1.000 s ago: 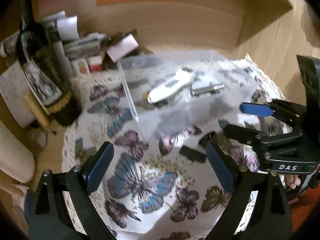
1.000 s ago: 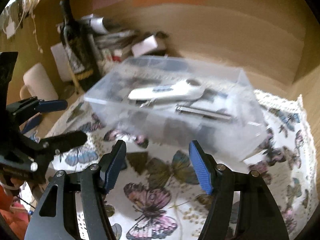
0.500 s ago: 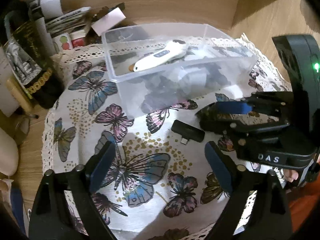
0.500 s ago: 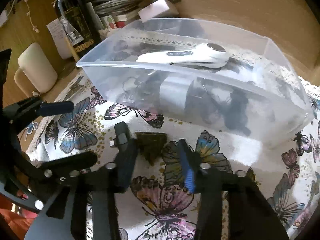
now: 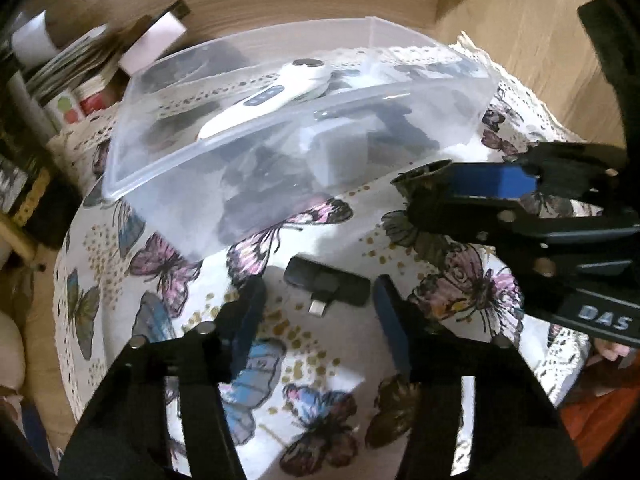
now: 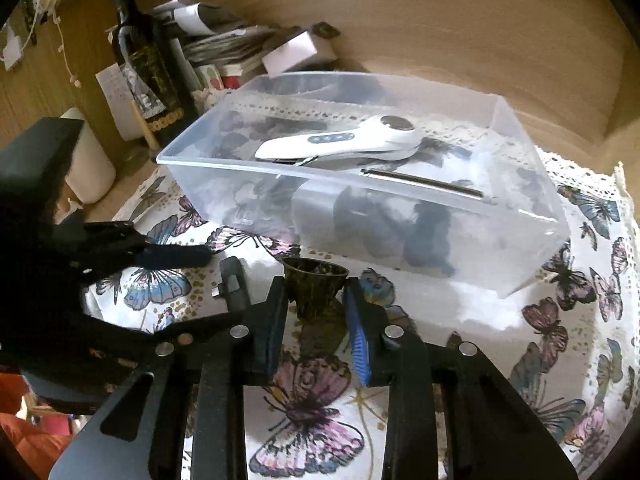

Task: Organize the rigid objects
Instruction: 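Grasp the dark cone-shaped cup with the right tool while the left tool grasps the black USB dongle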

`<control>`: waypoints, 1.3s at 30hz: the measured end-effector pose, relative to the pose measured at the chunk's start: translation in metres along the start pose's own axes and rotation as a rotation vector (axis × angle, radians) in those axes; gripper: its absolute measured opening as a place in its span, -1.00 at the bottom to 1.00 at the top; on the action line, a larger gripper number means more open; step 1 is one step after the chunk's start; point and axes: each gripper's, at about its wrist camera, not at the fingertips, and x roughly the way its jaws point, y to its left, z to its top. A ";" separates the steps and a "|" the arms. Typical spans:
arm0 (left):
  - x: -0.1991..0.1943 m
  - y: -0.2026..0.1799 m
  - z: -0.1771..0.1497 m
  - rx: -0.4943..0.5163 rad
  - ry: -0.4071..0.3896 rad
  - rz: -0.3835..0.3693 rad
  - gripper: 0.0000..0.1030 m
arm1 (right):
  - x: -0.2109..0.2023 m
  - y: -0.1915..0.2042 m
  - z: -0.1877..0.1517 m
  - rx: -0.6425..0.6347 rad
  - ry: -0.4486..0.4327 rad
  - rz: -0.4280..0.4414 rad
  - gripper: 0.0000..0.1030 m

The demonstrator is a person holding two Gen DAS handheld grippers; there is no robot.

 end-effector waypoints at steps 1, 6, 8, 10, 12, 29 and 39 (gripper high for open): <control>0.000 -0.001 0.000 0.009 -0.006 -0.002 -0.14 | -0.002 -0.002 -0.001 0.004 -0.004 -0.001 -0.49; -0.002 -0.004 0.001 0.035 -0.037 0.001 -0.14 | -0.010 -0.008 -0.005 0.025 -0.027 -0.011 -0.49; -0.006 -0.003 0.001 0.032 -0.050 0.005 -0.14 | -0.012 -0.010 -0.005 0.032 -0.038 -0.014 -0.49; -0.011 0.000 0.002 0.019 -0.069 0.008 -0.14 | -0.015 -0.012 -0.004 0.037 -0.051 -0.019 -0.49; -0.022 0.003 0.006 0.004 -0.100 0.015 -0.14 | -0.020 -0.013 -0.002 0.042 -0.067 -0.019 -0.49; -0.104 0.016 0.049 -0.064 -0.388 0.032 -0.14 | -0.070 -0.024 0.033 0.019 -0.257 -0.107 -0.49; -0.084 0.029 0.067 -0.122 -0.357 0.055 -0.14 | -0.066 -0.035 0.054 0.031 -0.285 -0.148 -0.49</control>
